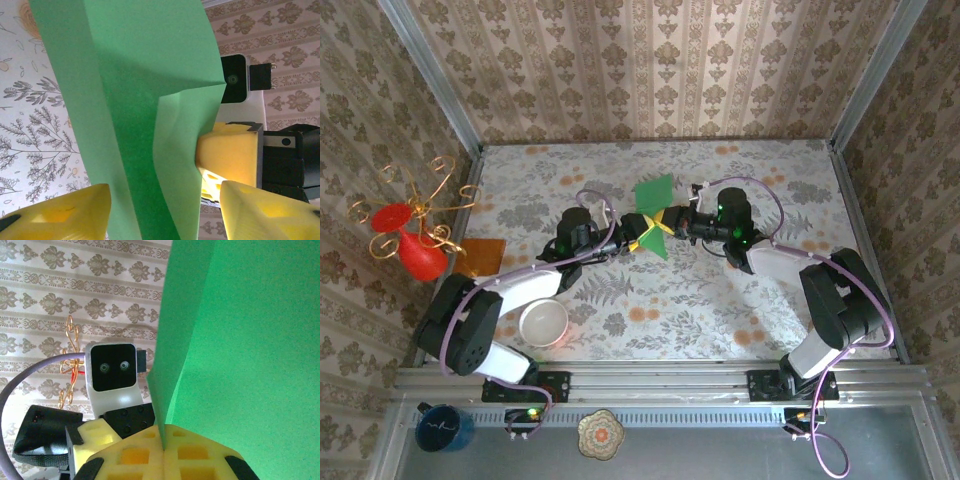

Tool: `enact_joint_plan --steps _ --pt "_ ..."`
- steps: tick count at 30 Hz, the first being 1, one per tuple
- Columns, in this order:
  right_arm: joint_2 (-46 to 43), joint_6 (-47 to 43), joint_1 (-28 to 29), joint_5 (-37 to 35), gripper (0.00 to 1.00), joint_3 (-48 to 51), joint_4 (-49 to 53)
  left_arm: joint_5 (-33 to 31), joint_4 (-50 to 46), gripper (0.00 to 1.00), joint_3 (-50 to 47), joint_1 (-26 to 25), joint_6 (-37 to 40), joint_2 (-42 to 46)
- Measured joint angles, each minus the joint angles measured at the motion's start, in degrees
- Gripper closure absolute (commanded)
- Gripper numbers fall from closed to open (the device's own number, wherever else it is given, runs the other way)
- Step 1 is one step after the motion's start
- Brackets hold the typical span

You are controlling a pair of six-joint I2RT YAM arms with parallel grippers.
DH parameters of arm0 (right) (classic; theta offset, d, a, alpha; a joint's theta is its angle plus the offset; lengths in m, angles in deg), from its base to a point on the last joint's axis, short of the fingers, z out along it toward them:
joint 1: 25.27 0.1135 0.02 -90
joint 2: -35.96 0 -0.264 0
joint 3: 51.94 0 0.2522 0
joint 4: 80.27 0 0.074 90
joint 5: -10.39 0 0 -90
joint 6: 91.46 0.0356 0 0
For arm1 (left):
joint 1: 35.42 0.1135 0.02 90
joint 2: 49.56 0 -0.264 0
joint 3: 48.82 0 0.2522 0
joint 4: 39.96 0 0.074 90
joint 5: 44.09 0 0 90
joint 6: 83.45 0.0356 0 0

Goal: Fold a paper plane with a square sheet of paper (pick it up from the middle)
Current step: Turn over the paper at the center of the table.

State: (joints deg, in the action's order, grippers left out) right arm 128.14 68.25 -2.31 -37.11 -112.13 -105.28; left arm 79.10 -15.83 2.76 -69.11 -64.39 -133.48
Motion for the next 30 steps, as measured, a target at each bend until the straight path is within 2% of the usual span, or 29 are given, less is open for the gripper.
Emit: enact_joint_plan --steps 13,19,23,30 --pt "0.0 -0.1 -0.6 0.0 0.93 0.0 0.4 0.9 1.6 0.71 0.0 0.0 -0.7 -1.0" --pt "0.0 -0.6 -1.2 0.0 0.83 0.0 2.0 1.6 1.2 0.83 0.1 0.0 -0.7 -2.1" --pt "0.0 -1.6 -2.1 0.0 0.73 0.1 4.6 1.7 1.2 0.91 0.1 0.2 -0.7 -2.5" --pt "-3.8 -6.5 -4.8 -2.6 0.55 0.8 15.3 1.8 -0.2 0.93 0.1 1.5 -0.1 -3.4"
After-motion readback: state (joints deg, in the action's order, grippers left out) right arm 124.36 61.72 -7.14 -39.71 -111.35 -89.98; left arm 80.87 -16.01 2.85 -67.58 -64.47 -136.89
